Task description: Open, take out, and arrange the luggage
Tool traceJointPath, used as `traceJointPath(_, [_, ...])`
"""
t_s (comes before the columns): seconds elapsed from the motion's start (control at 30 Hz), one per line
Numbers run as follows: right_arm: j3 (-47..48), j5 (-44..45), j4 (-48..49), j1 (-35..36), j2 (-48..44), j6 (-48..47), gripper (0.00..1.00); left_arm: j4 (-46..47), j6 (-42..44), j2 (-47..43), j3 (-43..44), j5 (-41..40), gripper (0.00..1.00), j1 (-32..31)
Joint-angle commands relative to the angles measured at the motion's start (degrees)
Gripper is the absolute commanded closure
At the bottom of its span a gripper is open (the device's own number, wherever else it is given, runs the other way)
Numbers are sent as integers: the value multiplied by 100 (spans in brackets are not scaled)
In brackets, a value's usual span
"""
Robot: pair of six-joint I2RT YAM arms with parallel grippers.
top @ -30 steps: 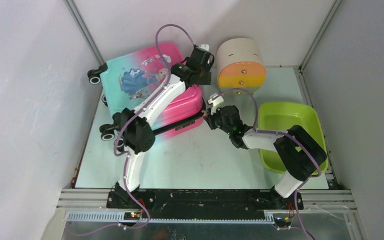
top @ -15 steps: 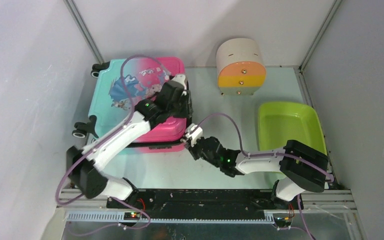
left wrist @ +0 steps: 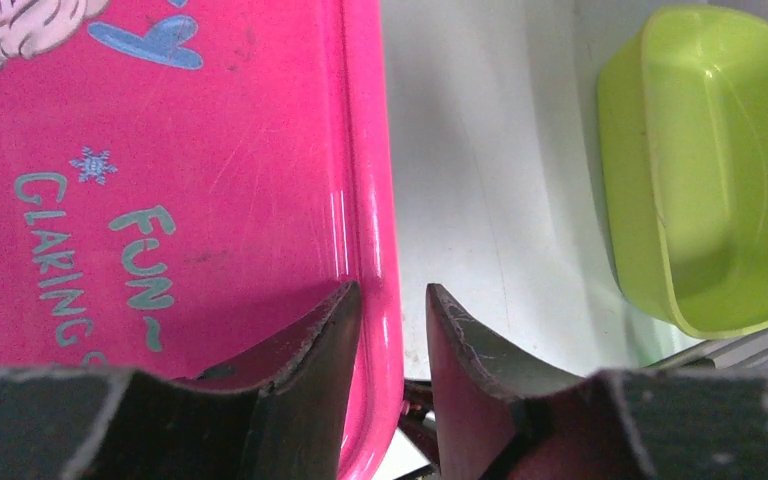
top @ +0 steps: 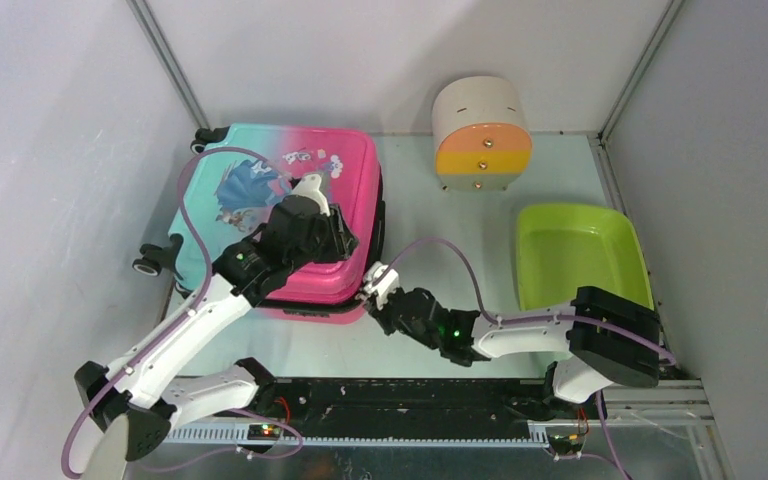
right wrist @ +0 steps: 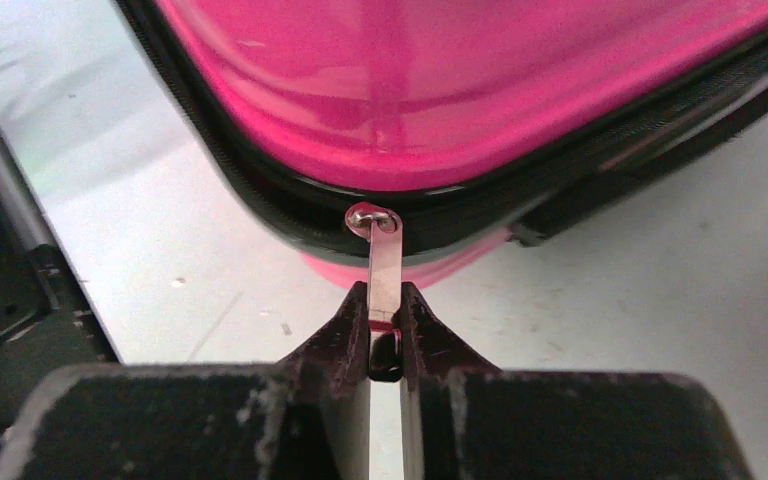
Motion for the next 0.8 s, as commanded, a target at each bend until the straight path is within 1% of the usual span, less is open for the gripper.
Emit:
traceJointPath(0.0, [96,-150,381,-705,-671,-303,100,-1805,321,280,-697,-1049,57,381])
traceJointPath(0.13, [96,-754,298,-965,-734,-539,100,-1840,397,99,-708,-1059,57,465])
traceJointPath(0.33, [96,-912,523,-1260,-638,-548,100,-2109,632,-121,-293,-1175,56,469])
traceJointPath(0.4, [103,-1000,581,-1369,-666,-487,100,-2044,858,-251,-125,-827,56,425])
traceJointPath(0.43, [115,-1043,584,-1398,-686,-462,100,-1978,1098,-333,-8,-486,54,384])
traceJointPath(0.5, [129,-1130,593,-1408,-695,-403,100,-1708,1531,-626,50,-155,52,181])
traceJointPath(0.57, [131,-1166,667,-1446,-684,-294,100,-1534,1915,-898,62,-114,50,-37])
traceJointPath(0.6, [131,-1202,750,-1478,-676,-251,100,-1358,2233,-1103,-34,-63,50,-143])
traceJointPath(0.63, [151,-1224,776,-1539,-651,-170,100,-1249,2418,-1220,-138,285,50,-185])
traceJointPath(0.67, [181,-1258,784,-1572,-638,-136,100,-949,2875,-1504,-435,554,50,-268])
traceJointPath(0.7, [271,-1278,740,-1624,-610,-109,100,-789,3073,-1658,-602,1048,51,-327])
traceJointPath(0.73, [364,-1317,676,-1641,-591,-114,100,-539,3434,-1963,-894,1208,51,-470])
traceJointPath(0.77, [401,-1330,651,-1672,-579,-125,100,-439,3559,-2112,-1020,1358,51,-542])
